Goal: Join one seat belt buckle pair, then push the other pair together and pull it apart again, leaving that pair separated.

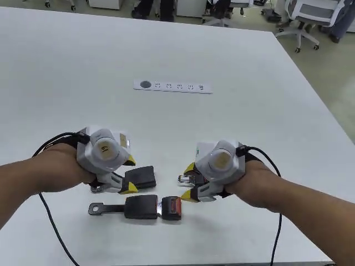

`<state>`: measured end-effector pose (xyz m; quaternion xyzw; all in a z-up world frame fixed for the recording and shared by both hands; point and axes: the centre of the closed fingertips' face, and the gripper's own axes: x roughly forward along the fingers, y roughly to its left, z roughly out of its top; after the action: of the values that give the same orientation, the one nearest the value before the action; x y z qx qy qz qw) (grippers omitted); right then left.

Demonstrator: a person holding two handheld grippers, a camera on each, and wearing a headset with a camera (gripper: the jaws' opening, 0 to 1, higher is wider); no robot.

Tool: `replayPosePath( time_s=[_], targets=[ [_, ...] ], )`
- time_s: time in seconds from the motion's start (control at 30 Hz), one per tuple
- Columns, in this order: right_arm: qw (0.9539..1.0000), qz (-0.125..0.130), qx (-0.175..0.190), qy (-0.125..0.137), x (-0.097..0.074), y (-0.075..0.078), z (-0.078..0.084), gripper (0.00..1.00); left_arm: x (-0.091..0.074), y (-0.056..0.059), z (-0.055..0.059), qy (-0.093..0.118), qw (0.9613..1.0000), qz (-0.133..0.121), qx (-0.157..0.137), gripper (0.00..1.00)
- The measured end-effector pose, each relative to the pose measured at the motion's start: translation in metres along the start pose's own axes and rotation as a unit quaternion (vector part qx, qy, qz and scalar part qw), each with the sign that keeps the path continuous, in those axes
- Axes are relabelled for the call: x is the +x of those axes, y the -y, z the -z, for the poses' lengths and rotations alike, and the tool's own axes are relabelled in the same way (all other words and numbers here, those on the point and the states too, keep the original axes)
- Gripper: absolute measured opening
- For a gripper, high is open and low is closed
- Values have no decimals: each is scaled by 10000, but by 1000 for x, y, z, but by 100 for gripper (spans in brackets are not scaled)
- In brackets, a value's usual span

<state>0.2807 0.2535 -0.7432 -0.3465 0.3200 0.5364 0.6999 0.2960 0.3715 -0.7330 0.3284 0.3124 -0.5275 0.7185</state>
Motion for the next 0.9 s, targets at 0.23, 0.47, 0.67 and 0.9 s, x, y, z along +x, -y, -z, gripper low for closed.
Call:
replayPosePath(
  time_s=[0.23,0.47,0.67,0.9],
  targets=[
    [9995,138,110,-261,-9,19,28,34,7,-4,12,-299,9995,89,-20,46],
    [9990,100,126,-418,-9,27,45,32,23,-7,26,-457,9987,196,-83,47],
    [9987,-59,108,-497,-4,25,50,32,28,-1,21,-441,9979,445,143,39],
    [9983,-174,220,-510,3,25,54,31,30,1,20,-538,9964,566,341,33]
  ],
)
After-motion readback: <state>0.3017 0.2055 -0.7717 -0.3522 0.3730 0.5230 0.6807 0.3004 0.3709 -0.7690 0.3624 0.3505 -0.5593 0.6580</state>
